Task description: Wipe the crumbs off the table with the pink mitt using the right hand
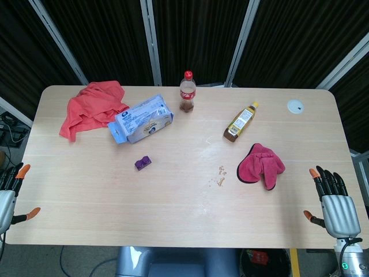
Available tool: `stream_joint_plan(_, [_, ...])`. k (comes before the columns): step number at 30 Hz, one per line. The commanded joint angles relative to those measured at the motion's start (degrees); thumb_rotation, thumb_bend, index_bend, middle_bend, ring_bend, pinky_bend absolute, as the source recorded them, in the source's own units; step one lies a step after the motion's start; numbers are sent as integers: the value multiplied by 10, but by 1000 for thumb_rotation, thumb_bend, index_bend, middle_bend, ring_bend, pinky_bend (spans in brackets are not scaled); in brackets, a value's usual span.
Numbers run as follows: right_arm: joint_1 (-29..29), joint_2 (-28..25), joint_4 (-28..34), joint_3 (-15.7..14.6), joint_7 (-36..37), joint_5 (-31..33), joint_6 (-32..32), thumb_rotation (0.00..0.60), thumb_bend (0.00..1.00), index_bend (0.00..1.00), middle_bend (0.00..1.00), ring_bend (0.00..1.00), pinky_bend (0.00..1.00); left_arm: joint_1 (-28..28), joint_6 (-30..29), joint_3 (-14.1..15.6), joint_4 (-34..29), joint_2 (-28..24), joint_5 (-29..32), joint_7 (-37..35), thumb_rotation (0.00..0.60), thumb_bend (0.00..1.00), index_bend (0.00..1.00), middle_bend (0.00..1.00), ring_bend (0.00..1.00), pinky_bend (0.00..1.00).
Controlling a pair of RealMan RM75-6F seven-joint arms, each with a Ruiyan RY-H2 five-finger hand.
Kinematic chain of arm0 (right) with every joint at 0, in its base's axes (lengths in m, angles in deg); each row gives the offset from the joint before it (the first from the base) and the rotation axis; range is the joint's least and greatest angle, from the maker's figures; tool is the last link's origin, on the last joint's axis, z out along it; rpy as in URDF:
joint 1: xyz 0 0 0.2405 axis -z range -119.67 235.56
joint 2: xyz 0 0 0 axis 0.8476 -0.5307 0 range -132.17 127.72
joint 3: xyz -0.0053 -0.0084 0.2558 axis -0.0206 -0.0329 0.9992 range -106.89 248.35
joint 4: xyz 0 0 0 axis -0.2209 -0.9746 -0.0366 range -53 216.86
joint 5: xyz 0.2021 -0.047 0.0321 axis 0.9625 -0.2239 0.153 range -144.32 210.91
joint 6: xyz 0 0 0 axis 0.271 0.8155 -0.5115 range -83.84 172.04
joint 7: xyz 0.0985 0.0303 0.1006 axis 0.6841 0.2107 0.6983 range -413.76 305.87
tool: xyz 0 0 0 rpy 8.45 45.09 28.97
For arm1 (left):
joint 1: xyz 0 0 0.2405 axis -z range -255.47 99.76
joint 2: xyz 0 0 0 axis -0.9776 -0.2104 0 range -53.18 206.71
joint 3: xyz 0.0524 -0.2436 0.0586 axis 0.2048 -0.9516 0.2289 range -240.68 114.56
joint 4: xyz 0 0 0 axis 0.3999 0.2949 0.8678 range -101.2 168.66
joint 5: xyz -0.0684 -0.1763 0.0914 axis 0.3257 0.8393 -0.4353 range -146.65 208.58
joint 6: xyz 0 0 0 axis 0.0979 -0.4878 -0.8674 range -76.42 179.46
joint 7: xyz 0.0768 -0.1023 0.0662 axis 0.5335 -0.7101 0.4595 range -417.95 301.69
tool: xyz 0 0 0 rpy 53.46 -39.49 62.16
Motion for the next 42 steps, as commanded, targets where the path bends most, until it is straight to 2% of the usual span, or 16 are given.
stream_joint_plan(1, [1,2,-2,1,3,0,1,600,11,0,0,0,0,0,-1,1,1,0,-2,1,600,0,0,0,0,0])
stream_joint_plan(11, [1,0,1,-2,1,0,-5,600,11,0,0,0,0,-1,-2,1,-1,1,-2,3,600,0,0,0,0,0])
stream_joint_plan(21, [-37,-4,5,12,-26,38,-77,600,3,0,0,0,0,3,13,-1,-6,0,12,-1,600,0,0,0,0,0])
stream_joint_plan(32, [-102,61,-35,69,-71,140,-153,600,0,0,0,0,0,5,15,-2,-7,1,16,1,600,0,0,0,0,0])
stream_joint_plan(35, [-127,96,-65,89,-100,177,-170,600,0,0,0,0,0,5,17,-2,-6,1,17,1,600,0,0,0,0,0])
stream_joint_plan(42, [-167,157,-133,115,-127,233,-197,600,0,0,0,0,0,8,24,-3,-5,1,23,-3,600,0,0,0,0,0])
